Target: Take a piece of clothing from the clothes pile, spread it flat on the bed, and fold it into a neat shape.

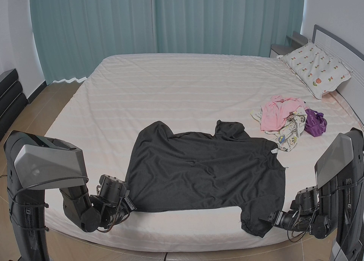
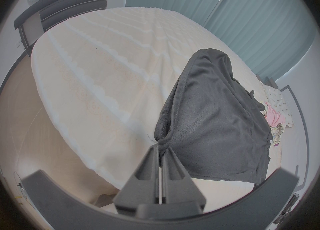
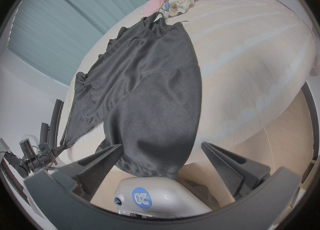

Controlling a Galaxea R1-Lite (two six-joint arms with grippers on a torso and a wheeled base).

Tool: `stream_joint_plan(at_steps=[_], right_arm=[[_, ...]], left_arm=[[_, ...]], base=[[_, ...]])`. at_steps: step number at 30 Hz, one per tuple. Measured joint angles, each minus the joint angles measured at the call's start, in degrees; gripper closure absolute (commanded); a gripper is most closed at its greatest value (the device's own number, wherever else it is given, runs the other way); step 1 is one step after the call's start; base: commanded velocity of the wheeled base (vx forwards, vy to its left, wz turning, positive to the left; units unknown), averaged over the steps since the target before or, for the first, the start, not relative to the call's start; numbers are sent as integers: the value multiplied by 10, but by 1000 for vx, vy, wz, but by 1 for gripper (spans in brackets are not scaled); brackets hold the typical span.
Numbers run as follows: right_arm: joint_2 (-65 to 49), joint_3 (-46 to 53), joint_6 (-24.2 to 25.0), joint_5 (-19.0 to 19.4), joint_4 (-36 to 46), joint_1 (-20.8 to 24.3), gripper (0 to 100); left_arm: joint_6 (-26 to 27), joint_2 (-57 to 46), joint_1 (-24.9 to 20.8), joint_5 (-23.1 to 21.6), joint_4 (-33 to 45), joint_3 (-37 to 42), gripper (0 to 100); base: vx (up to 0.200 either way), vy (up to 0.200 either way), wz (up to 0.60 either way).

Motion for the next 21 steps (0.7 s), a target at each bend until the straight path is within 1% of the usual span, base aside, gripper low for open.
stream_joint_plan(at_steps=[6, 7, 12, 15, 21], right_arm=[[12, -20, -6, -2, 1, 3, 0], [14, -25, -7, -3, 1, 3, 100], [21, -37, -9, -5, 0, 2, 100], [22, -33, -18, -13, 0, 0, 100], [19, -7, -55, -16, 0, -23, 100]], left_arm=[[-2, -3, 3, -1, 0, 2, 100], [-2, -4, 4, -2, 0, 2, 100], [-3, -5, 6, -4, 0, 4, 100], [-3, -5, 6, -5, -1, 6, 100], [-2, -5, 8, -6, -1, 10, 100]], base=[[0, 0, 0], [0, 0, 0], [0, 0, 0], [0, 0, 0], [0, 0, 0]])
